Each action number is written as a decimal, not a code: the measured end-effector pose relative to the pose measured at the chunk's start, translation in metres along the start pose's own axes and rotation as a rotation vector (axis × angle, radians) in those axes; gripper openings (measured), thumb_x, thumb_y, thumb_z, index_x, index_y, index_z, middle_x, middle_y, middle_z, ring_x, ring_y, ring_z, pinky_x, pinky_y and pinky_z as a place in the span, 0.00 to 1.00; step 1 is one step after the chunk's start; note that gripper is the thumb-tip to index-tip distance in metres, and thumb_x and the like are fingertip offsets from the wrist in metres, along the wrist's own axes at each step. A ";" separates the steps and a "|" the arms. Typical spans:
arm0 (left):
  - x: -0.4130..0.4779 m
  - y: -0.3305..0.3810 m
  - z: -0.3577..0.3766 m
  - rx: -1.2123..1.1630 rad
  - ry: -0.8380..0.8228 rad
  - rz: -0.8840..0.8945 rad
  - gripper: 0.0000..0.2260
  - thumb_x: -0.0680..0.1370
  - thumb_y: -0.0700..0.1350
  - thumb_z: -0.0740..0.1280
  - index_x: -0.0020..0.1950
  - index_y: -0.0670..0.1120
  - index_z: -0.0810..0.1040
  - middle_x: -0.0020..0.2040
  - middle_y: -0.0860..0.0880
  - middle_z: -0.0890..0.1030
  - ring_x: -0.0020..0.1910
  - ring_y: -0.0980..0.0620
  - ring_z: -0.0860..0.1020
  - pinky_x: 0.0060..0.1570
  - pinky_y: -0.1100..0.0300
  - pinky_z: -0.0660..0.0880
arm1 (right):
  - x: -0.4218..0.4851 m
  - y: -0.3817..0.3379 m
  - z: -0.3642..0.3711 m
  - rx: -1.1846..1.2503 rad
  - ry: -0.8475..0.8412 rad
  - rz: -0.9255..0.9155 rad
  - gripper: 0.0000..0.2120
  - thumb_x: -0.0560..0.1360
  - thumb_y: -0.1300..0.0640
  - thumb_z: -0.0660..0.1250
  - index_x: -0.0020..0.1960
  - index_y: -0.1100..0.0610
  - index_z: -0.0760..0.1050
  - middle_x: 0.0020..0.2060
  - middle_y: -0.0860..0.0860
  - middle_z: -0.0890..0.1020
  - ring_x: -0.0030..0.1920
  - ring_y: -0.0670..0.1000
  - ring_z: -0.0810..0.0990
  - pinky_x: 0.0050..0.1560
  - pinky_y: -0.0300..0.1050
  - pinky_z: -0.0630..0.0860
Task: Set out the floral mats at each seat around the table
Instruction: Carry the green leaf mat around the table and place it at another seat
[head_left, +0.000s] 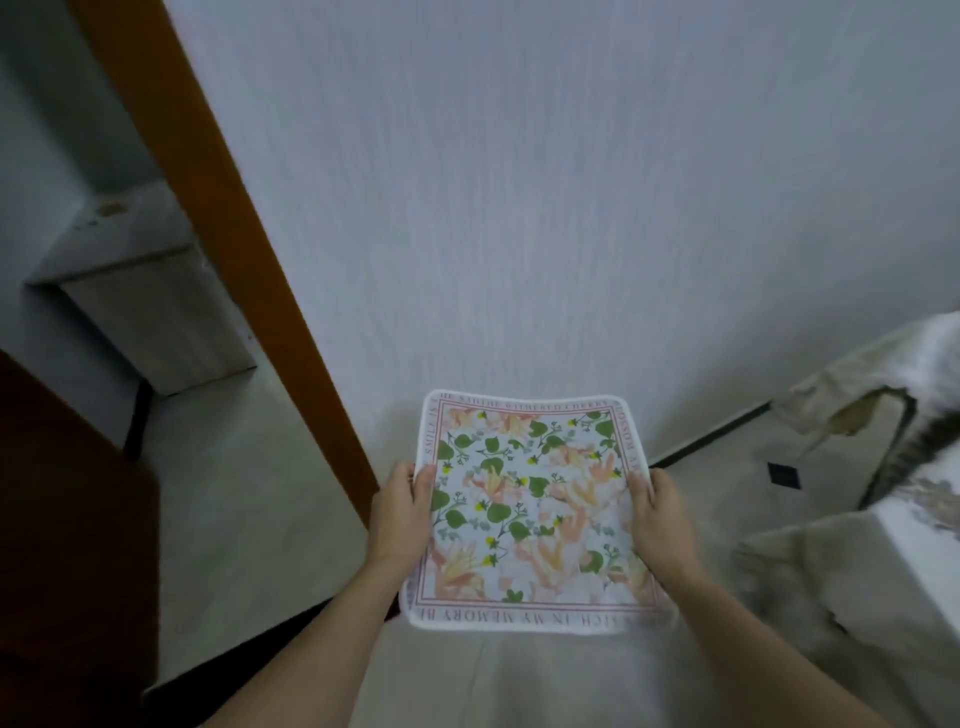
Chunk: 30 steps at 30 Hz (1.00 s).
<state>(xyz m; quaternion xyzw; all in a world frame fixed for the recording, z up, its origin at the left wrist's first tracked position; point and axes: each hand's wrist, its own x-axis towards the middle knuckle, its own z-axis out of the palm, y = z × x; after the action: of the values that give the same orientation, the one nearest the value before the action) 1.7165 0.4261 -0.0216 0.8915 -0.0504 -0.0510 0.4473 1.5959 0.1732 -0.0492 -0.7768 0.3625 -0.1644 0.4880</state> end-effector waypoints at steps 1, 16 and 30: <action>0.010 0.007 0.011 -0.006 -0.023 0.013 0.14 0.82 0.56 0.58 0.44 0.48 0.72 0.38 0.48 0.81 0.35 0.49 0.82 0.36 0.43 0.80 | 0.010 0.002 -0.006 0.000 0.022 0.013 0.13 0.82 0.47 0.55 0.50 0.54 0.71 0.39 0.50 0.81 0.37 0.52 0.82 0.30 0.45 0.74; 0.165 0.143 0.175 0.000 -0.379 0.244 0.15 0.82 0.56 0.57 0.44 0.48 0.72 0.37 0.47 0.83 0.32 0.51 0.83 0.33 0.47 0.82 | 0.151 0.022 -0.094 -0.005 0.383 0.160 0.13 0.82 0.47 0.56 0.48 0.55 0.71 0.40 0.49 0.79 0.38 0.47 0.78 0.32 0.42 0.69; 0.281 0.270 0.344 -0.004 -0.720 0.470 0.16 0.82 0.55 0.56 0.47 0.44 0.73 0.39 0.45 0.82 0.32 0.51 0.82 0.28 0.58 0.77 | 0.267 0.018 -0.174 -0.177 0.718 0.367 0.09 0.82 0.48 0.56 0.49 0.52 0.70 0.39 0.46 0.77 0.39 0.48 0.76 0.32 0.40 0.66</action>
<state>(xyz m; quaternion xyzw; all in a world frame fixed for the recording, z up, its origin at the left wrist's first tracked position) 1.9357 -0.0451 -0.0222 0.7802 -0.4049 -0.2559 0.4023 1.6648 -0.1362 -0.0092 -0.6315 0.6551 -0.3033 0.2830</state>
